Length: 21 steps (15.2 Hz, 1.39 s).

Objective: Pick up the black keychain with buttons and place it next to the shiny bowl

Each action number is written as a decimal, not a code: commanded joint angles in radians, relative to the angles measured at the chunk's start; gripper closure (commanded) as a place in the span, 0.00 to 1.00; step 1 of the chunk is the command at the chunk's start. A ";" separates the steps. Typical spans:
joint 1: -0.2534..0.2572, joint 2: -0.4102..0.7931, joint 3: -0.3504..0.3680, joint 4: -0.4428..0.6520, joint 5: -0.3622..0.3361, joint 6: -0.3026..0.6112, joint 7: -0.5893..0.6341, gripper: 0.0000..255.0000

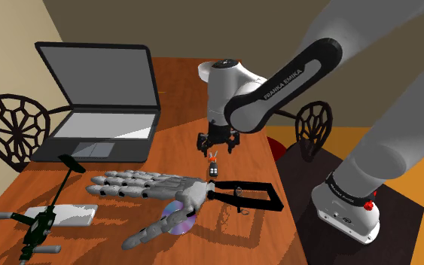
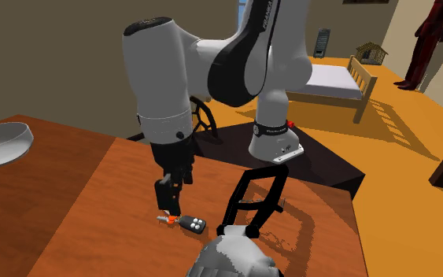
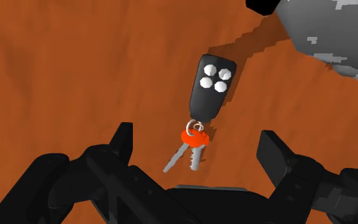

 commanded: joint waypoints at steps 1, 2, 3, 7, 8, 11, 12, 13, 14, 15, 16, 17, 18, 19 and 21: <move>-0.002 0.079 0.008 0.035 -0.072 0.034 0.091 0.00; 0.001 0.094 0.004 0.033 -0.085 0.048 0.101 0.00; 0.003 0.109 0.001 0.031 -0.100 0.063 0.111 0.00; 0.014 0.170 -0.015 0.026 -0.163 0.119 0.156 0.00; 0.020 0.195 -0.024 0.025 -0.190 0.140 0.176 0.00; 0.021 0.195 -0.025 0.025 -0.189 0.140 0.175 0.00; 0.021 0.195 -0.025 0.025 -0.189 0.140 0.175 0.00; 0.021 0.195 -0.025 0.025 -0.189 0.140 0.175 0.00; 0.021 0.195 -0.025 0.025 -0.189 0.140 0.175 0.00; 0.021 0.195 -0.025 0.025 -0.189 0.140 0.175 0.00; 0.021 0.195 -0.025 0.025 -0.189 0.140 0.175 0.00; 0.021 0.195 -0.025 0.025 -0.189 0.140 0.175 1.00; 0.021 0.195 -0.025 0.025 -0.189 0.140 0.175 1.00; 0.021 0.195 -0.025 0.025 -0.189 0.140 0.175 1.00; 0.021 0.195 -0.025 0.025 -0.189 0.140 0.175 1.00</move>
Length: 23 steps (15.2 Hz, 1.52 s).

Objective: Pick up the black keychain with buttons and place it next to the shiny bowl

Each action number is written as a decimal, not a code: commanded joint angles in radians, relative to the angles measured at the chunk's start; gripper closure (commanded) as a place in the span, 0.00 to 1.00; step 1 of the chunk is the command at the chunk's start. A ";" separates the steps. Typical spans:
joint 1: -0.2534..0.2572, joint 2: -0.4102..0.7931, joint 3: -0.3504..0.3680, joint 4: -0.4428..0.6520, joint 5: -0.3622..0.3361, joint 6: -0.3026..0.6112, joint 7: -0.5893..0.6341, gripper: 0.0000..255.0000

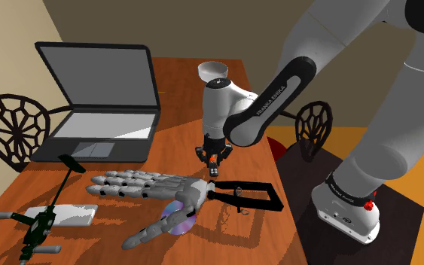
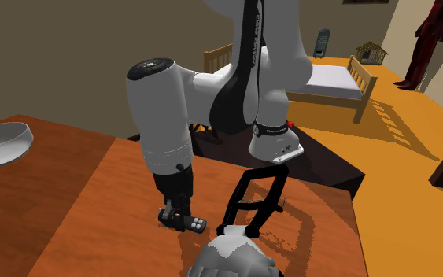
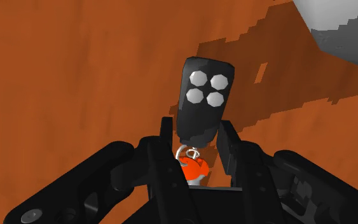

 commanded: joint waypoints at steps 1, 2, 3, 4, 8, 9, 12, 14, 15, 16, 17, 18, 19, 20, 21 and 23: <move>0.000 0.000 0.000 0.000 0.000 0.000 0.000 1.00; 0.000 0.000 0.000 0.000 0.000 0.000 0.000 1.00; 0.000 0.000 0.000 0.000 0.000 0.000 0.000 1.00; 0.000 0.000 0.000 0.000 0.000 0.000 0.000 1.00; -0.012 -0.047 0.019 0.002 0.050 -0.040 -0.034 1.00; -0.015 -0.062 0.024 0.003 0.066 -0.054 -0.045 1.00; -0.020 -0.108 0.034 0.008 0.110 -0.097 -0.075 1.00; -0.021 -0.137 0.037 0.013 0.137 -0.127 -0.093 1.00; -0.021 -0.152 0.038 0.015 0.149 -0.142 -0.102 1.00; -0.021 -0.166 0.039 0.018 0.161 -0.157 -0.110 1.00; -0.021 -0.180 0.039 0.022 0.172 -0.172 -0.117 1.00; -0.021 -0.193 0.038 0.025 0.182 -0.187 -0.124 1.00; -0.020 -0.207 0.037 0.029 0.192 -0.202 -0.131 1.00; -0.019 -0.220 0.036 0.033 0.201 -0.217 -0.137 1.00; -0.019 -0.232 0.035 0.037 0.210 -0.233 -0.143 1.00; -0.017 -0.257 0.032 0.046 0.225 -0.263 -0.154 1.00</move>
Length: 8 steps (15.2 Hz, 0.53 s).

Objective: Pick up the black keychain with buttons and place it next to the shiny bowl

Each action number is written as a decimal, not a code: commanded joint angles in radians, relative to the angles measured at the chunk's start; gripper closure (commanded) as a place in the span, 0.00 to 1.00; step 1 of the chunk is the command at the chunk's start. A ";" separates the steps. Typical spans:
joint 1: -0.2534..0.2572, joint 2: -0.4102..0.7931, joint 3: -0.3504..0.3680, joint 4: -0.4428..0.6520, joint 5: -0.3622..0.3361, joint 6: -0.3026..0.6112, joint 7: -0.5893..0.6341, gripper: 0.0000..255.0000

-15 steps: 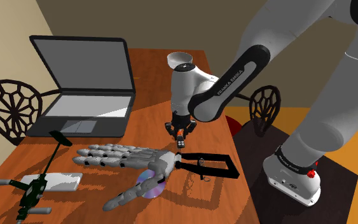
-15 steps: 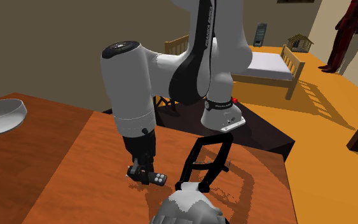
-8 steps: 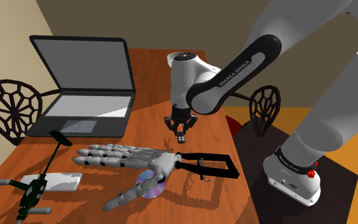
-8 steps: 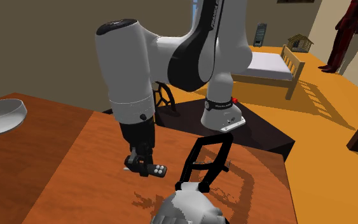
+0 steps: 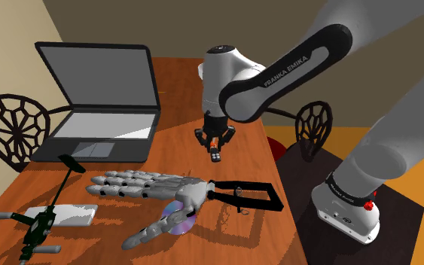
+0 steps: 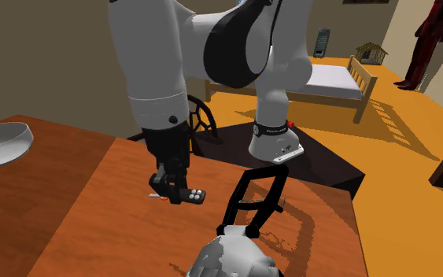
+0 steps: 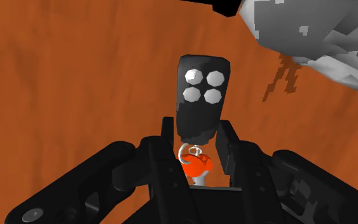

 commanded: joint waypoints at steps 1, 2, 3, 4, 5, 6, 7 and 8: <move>0.002 -0.023 -0.003 0.009 0.014 -0.030 -0.010 1.00; 0.003 -0.034 -0.005 0.014 0.021 -0.045 -0.014 1.00; 0.004 -0.046 -0.007 0.020 0.027 -0.060 -0.018 1.00; 0.005 -0.056 -0.009 0.025 0.032 -0.076 -0.022 1.00; 0.005 -0.067 -0.012 0.031 0.037 -0.091 -0.026 1.00; 0.006 -0.077 -0.014 0.037 0.042 -0.106 -0.029 1.00; 0.007 -0.087 -0.017 0.043 0.046 -0.121 -0.032 1.00; 0.008 -0.096 -0.019 0.050 0.050 -0.136 -0.035 1.00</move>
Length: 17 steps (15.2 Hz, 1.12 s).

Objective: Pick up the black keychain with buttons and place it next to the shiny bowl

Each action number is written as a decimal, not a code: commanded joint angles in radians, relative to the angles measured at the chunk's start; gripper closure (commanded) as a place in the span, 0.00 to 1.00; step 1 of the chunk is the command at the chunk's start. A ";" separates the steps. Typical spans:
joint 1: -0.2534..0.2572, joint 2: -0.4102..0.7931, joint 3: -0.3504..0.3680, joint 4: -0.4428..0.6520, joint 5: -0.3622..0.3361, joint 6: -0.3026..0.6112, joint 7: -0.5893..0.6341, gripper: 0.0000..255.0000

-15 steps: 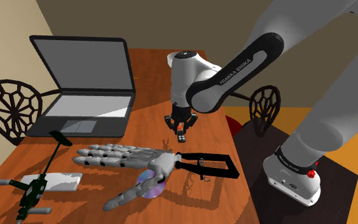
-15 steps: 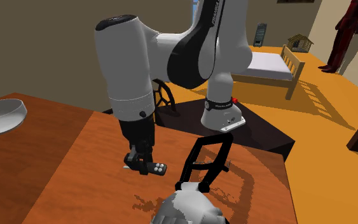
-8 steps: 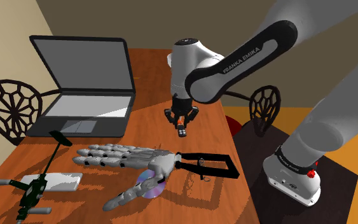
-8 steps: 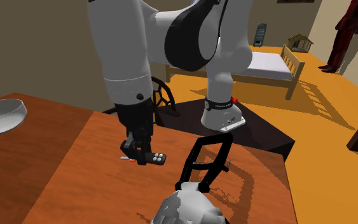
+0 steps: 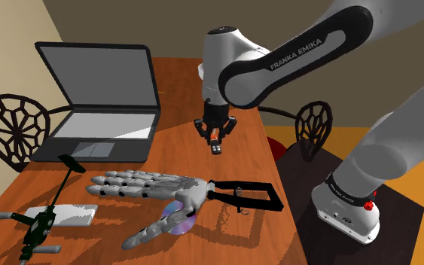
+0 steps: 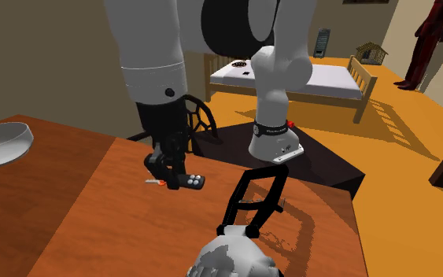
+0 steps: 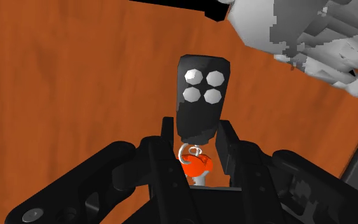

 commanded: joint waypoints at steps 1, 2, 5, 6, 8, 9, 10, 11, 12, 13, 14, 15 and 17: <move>0.001 -0.020 -0.006 0.013 0.008 -0.031 -0.007 1.00; 0.002 -0.029 -0.009 0.019 0.012 -0.046 -0.010 1.00; -0.010 -0.036 -0.028 0.035 0.008 -0.071 -0.035 1.00; -0.022 -0.028 -0.042 0.041 0.000 -0.072 -0.056 1.00; -0.048 -0.009 -0.070 0.055 -0.018 -0.074 -0.097 1.00; -0.061 0.002 -0.083 0.064 -0.028 -0.076 -0.116 1.00; -0.073 0.013 -0.096 0.074 -0.038 -0.077 -0.136 1.00; -0.086 0.026 -0.109 0.086 -0.048 -0.079 -0.154 1.00; -0.099 0.039 -0.122 0.098 -0.058 -0.080 -0.172 1.00; -0.111 0.053 -0.134 0.112 -0.068 -0.083 -0.190 1.00; -0.123 0.068 -0.146 0.126 -0.078 -0.085 -0.207 1.00; -0.135 0.084 -0.157 0.142 -0.089 -0.088 -0.224 1.00; -0.158 0.118 -0.180 0.178 -0.109 -0.094 -0.256 1.00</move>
